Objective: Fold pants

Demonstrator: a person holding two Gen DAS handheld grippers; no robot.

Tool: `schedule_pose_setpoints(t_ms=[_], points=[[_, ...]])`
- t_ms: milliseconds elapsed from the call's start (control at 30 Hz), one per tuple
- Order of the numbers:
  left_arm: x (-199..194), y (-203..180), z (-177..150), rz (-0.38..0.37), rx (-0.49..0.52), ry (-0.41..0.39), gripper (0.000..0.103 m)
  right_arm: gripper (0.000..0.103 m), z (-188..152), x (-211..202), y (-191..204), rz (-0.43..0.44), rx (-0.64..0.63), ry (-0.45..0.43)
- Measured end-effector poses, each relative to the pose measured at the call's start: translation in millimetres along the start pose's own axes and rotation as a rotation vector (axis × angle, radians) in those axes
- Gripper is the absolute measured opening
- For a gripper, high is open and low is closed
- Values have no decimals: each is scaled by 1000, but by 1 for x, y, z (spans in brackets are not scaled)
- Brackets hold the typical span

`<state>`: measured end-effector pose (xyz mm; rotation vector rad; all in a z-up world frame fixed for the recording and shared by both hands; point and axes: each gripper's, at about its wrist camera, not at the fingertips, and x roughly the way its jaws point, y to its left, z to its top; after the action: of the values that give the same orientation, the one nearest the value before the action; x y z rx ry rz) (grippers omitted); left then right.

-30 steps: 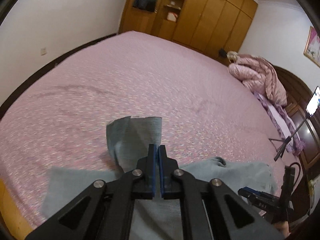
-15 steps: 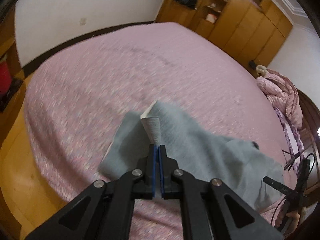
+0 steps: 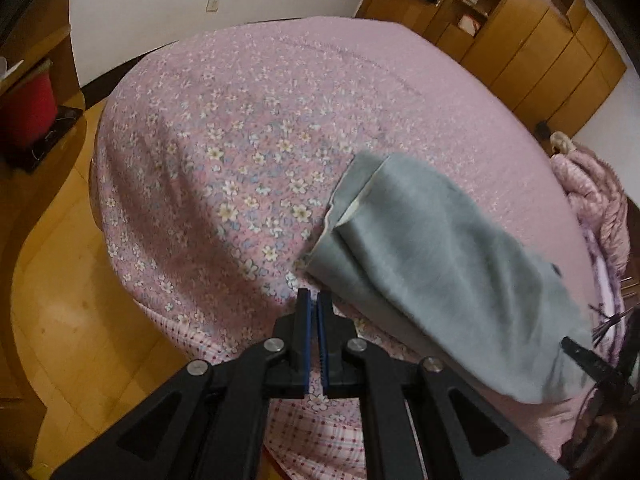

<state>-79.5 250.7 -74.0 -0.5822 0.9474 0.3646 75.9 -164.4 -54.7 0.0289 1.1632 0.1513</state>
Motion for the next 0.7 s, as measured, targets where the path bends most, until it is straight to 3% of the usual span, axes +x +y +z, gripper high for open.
schedule_pose_setpoints(t_ms=[167, 233, 300, 567, 700], points=[[-18, -14, 21, -26, 76, -57, 6, 34, 16, -5, 6, 21, -39, -18], [-19, -23, 31, -32, 103, -70, 16, 34, 28, -7, 6, 32, -37, -28], [-13, -34, 42, -52, 127, -77, 20, 34, 40, -8, 6, 63, -13, -36], [24, -72, 67, -104, 197, -56, 21, 34, 77, 13, 19, 100, 25, 5], [39, -78, 65, -105, 207, -37, 21, 34, 84, 30, 28, 39, 21, 37]])
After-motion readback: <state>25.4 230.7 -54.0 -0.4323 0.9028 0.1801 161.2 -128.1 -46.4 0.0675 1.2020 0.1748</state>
